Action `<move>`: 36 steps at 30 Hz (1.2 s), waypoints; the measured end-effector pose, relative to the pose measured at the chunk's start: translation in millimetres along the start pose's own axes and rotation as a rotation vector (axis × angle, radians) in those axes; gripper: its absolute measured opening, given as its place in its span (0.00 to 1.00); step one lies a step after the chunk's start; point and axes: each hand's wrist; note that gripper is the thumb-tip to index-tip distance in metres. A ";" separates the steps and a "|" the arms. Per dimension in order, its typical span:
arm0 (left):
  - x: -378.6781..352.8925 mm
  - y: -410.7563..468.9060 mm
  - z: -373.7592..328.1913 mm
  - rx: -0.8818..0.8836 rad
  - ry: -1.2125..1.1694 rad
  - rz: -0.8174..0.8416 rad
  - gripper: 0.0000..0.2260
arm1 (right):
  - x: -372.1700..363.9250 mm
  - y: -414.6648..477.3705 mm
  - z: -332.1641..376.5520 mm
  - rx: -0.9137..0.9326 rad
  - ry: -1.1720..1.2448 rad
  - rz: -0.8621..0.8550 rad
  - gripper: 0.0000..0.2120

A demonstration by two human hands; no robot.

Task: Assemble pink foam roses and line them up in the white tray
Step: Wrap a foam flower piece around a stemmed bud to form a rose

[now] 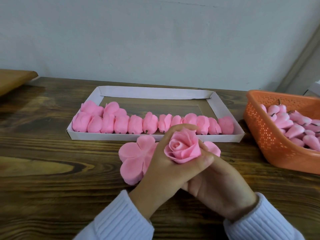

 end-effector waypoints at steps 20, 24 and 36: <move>0.5 1.5 5.8 -0.007 0.025 -0.078 0.17 | -4.6 1.3 -1.1 -0.021 0.013 -0.055 0.27; 0.0 1.9 5.5 -0.024 0.029 -0.100 0.17 | -2.6 -1.3 3.7 -0.005 -0.028 -0.102 0.23; -1.0 6.5 8.7 -0.006 0.039 -0.093 0.24 | 6.3 -10.3 21.1 0.784 -1.167 -0.316 0.08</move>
Point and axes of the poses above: each hand's wrist, its own y-axis towards the middle knuckle, its own x-axis out of the back of the hand, z = x × y, and after that the axes turned 1 degree about x, right-handed
